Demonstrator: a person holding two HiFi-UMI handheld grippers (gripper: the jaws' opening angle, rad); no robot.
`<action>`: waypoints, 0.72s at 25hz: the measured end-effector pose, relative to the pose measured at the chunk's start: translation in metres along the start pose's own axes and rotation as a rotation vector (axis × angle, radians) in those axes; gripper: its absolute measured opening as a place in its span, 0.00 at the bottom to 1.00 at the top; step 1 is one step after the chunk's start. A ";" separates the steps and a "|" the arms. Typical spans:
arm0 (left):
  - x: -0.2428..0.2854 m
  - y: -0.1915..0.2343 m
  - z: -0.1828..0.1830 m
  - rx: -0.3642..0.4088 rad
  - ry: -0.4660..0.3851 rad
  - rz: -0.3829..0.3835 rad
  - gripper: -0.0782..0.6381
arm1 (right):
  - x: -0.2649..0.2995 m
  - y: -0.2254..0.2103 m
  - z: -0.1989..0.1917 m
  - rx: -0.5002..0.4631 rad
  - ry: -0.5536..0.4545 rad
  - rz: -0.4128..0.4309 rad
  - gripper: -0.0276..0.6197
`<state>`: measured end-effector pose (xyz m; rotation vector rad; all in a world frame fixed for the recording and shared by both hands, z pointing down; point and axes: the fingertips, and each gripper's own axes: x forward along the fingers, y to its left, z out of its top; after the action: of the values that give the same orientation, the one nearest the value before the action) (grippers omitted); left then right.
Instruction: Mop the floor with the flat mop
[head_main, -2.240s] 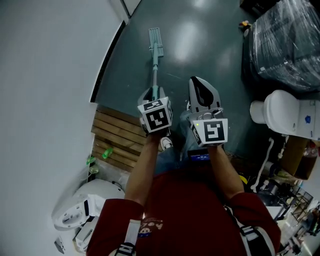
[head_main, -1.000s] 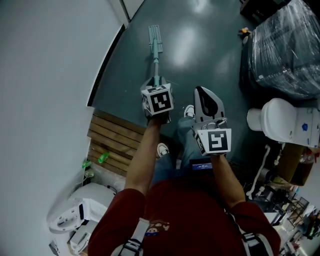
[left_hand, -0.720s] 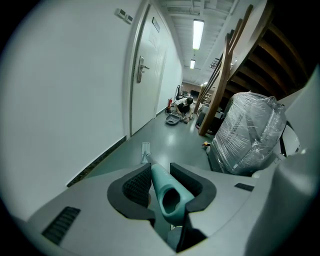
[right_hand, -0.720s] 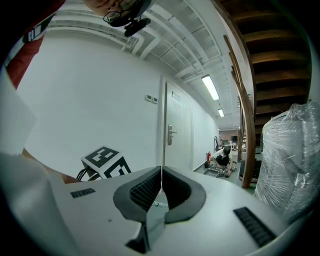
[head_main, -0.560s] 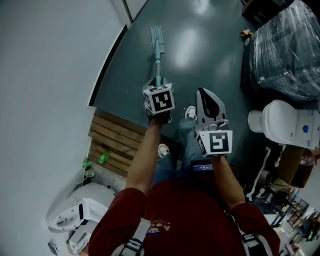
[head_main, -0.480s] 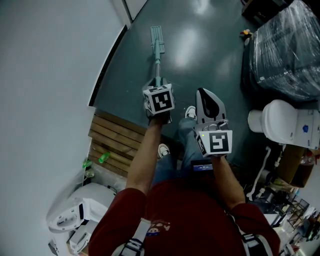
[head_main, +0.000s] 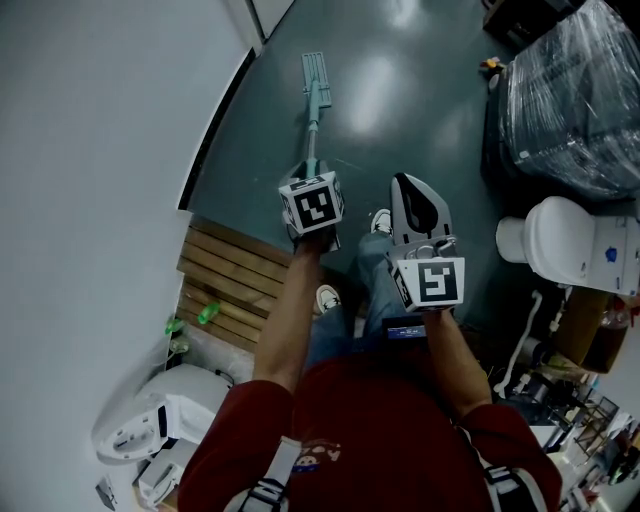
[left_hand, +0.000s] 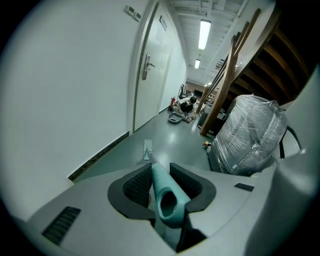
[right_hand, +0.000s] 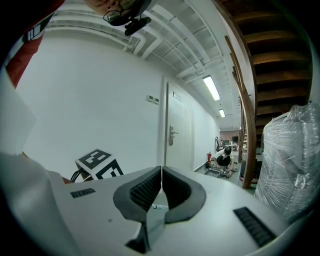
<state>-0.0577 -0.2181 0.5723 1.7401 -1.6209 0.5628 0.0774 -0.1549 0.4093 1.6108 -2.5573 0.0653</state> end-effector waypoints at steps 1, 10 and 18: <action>-0.004 0.001 -0.001 -0.006 0.002 0.001 0.29 | -0.001 0.002 0.001 0.000 -0.001 0.000 0.07; -0.040 0.009 -0.015 -0.003 -0.002 -0.005 0.29 | -0.014 0.021 0.009 -0.009 -0.010 0.005 0.07; -0.077 0.015 -0.044 0.004 0.005 -0.010 0.29 | -0.030 0.035 0.014 -0.017 -0.019 0.012 0.07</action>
<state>-0.0763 -0.1334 0.5493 1.7472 -1.6084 0.5652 0.0572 -0.1141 0.3927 1.5981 -2.5744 0.0302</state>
